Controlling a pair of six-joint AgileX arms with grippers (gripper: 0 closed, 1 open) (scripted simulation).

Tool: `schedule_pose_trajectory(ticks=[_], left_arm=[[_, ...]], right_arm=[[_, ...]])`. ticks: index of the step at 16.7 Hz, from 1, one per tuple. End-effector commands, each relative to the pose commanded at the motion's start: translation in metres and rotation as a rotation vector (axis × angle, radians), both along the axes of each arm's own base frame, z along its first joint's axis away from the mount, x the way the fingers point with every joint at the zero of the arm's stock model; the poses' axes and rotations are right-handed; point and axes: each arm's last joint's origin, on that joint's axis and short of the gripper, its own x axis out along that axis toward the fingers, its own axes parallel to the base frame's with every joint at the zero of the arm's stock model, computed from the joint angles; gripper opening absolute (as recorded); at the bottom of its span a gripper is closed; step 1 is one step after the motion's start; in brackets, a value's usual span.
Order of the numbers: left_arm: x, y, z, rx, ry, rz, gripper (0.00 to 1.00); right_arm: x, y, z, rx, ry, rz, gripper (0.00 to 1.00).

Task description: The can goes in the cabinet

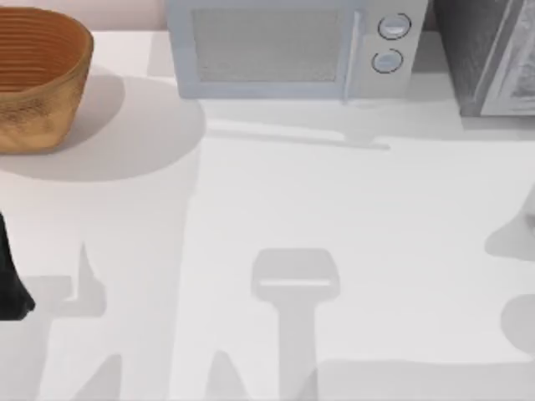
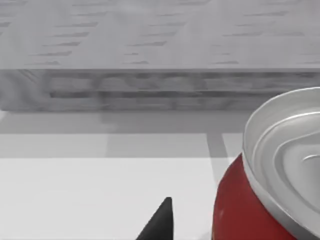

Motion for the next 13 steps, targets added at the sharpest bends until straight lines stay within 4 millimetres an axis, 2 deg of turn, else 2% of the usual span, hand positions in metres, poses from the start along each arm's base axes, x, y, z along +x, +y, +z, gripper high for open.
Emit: schedule_pose_trajectory(ticks=[6, 13], left_arm=[[0.0, 0.0, 0.0, 0.0, 0.0, 0.0, 1.0], [0.0, 0.0, 0.0, 0.0, 0.0, 0.0, 1.0]], right_arm=[[0.0, 0.0, 0.0, 0.0, 0.0, 0.0, 0.02], [0.0, 0.0, 0.0, 0.0, 0.0, 0.0, 0.0]])
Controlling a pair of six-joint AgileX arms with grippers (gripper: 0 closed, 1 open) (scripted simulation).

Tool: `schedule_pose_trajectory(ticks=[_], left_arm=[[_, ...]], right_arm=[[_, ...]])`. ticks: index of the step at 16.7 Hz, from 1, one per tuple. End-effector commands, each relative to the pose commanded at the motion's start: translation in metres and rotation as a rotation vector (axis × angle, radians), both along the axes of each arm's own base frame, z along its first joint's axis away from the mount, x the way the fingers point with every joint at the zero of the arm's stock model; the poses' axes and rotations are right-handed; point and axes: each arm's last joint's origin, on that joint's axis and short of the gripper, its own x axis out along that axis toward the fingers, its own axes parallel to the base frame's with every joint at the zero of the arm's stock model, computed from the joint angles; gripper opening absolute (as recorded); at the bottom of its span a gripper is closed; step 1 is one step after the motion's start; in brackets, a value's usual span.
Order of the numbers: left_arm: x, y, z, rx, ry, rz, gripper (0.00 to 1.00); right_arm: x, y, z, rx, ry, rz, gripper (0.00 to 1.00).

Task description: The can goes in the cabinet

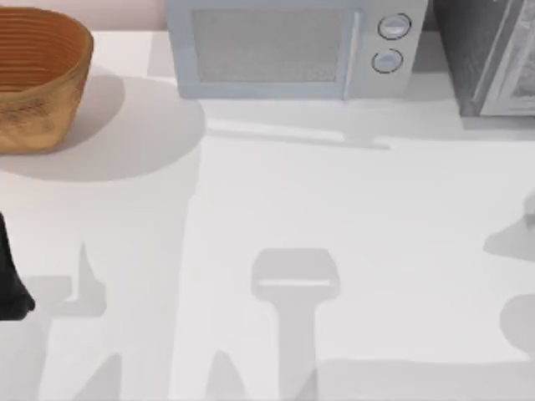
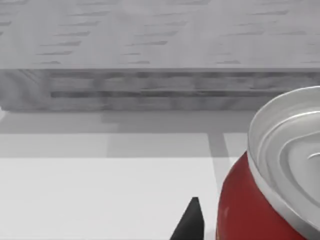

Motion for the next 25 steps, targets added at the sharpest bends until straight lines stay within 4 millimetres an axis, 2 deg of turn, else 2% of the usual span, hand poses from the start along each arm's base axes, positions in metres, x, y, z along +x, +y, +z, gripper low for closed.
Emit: schedule_pose_trajectory(ticks=[4, 7, 12, 16, 18, 20, 25], left_arm=[[0.0, 0.0, 0.0, 0.0, 0.0, 0.0, 1.0], [0.0, 0.0, 0.0, 0.0, 0.0, 0.0, 1.0], [0.0, 0.0, 0.0, 0.0, 0.0, 0.0, 1.0], [0.0, 0.0, 0.0, 0.0, 0.0, 0.0, 1.0], [0.0, 0.0, 0.0, 0.0, 0.0, 0.0, 1.0], [0.0, 0.0, 0.0, 0.0, 0.0, 0.0, 1.0], [0.0, 0.0, 0.0, 0.0, 0.0, 0.0, 1.0]], right_arm=[[0.001, -0.001, 0.003, 0.0, -0.001, -0.003, 0.0], [0.006, -0.002, 0.021, -0.001, -0.004, -0.004, 0.0], [0.012, -0.003, 0.077, 0.005, 0.022, -0.001, 0.0], [0.005, -0.002, 0.127, 0.004, 0.016, -0.002, 0.0], [0.001, -0.001, 0.143, 0.002, 0.005, -0.002, 0.0], [0.0, 0.0, 0.15, 0.001, 0.0, -0.002, 0.0], [-0.001, 0.0, 0.149, 0.003, 0.004, -0.003, 0.0]])
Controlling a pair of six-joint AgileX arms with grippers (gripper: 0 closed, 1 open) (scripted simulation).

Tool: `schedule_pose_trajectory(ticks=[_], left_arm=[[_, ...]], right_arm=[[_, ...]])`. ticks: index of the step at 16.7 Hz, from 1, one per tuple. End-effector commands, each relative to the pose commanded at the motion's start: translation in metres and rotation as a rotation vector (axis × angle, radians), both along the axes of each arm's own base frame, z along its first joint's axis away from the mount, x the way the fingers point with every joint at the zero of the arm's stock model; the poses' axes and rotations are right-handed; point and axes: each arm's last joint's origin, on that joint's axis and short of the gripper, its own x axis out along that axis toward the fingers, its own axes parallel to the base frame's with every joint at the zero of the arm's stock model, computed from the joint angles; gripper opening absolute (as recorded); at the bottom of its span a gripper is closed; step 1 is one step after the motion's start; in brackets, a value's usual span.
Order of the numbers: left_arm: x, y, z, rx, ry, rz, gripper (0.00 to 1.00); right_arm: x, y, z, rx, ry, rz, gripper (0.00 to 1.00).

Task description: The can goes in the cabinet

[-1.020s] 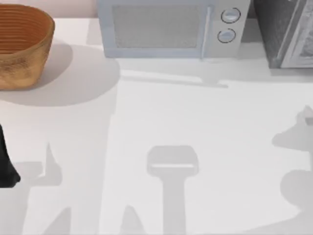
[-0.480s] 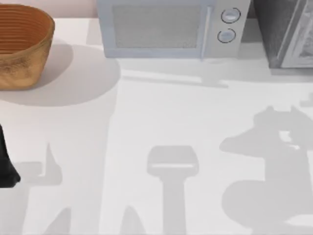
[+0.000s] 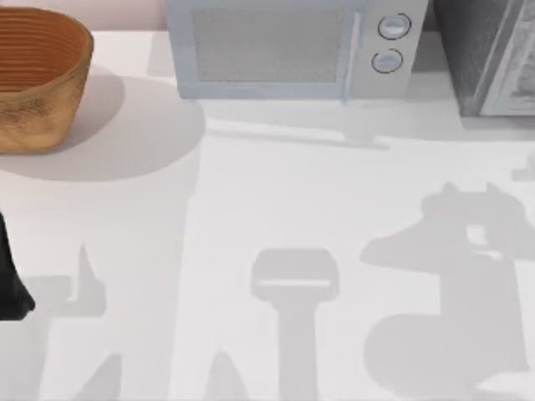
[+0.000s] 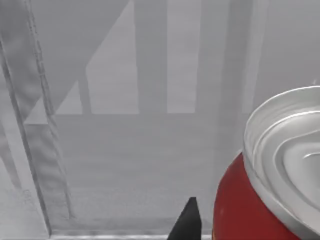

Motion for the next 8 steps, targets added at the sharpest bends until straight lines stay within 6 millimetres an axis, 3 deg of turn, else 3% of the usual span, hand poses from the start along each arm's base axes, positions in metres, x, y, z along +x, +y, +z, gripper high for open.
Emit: schedule_pose_trajectory(ticks=[4, 8], left_arm=[[0.0, 0.0, 0.0, 0.0, 0.0, 0.0, 1.0], [0.0, 0.0, 0.0, 0.0, 0.0, 0.0, 1.0]], right_arm=[[-0.015, 0.007, 0.014, -0.007, -0.023, -0.008, 0.0], [-0.056, 0.026, 0.035, -0.018, -0.072, -0.011, 0.0]])
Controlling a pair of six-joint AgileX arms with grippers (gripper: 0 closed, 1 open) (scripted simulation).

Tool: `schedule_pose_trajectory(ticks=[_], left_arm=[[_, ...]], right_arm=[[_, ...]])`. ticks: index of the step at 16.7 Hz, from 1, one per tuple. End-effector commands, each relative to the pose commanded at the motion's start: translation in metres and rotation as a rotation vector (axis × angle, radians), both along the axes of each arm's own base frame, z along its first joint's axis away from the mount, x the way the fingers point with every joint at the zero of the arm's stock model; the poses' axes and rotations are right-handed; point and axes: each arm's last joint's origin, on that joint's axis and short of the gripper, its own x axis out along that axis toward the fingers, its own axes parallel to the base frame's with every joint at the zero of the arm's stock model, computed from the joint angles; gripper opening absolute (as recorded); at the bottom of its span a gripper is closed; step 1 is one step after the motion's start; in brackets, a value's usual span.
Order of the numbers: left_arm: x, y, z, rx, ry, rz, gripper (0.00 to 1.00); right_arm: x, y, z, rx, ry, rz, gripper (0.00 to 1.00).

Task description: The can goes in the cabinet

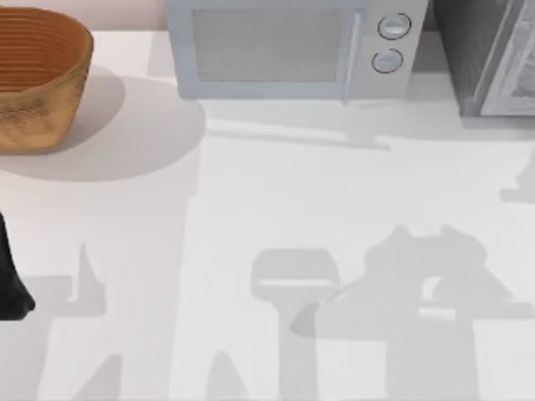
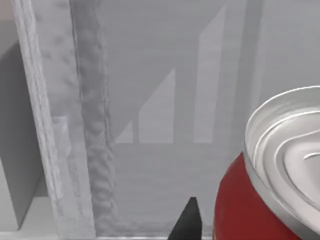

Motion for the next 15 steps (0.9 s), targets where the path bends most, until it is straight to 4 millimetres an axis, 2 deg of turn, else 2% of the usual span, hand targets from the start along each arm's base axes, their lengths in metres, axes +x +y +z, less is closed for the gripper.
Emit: schedule_pose_trajectory(ticks=[4, 8, 11, 15], left_arm=[[0.0, 0.0, 0.0, 0.0, 0.0, 0.0, 1.0], [0.0, 0.0, 0.0, 0.0, 0.0, 0.0, 1.0], [0.0, 0.0, 0.0, 0.0, 0.0, 0.0, 1.0], [0.0, 0.0, 0.0, 0.0, 0.0, 0.0, 1.0]], right_arm=[[-0.054, 0.02, 0.006, -0.005, -0.052, 0.004, 0.0], [-0.1, 0.034, -0.011, -0.002, -0.099, 0.012, 0.0], [-0.122, 0.04, -0.031, 0.003, -0.122, 0.018, 0.0], [-0.133, 0.043, -0.054, 0.008, -0.128, 0.023, 0.0]])
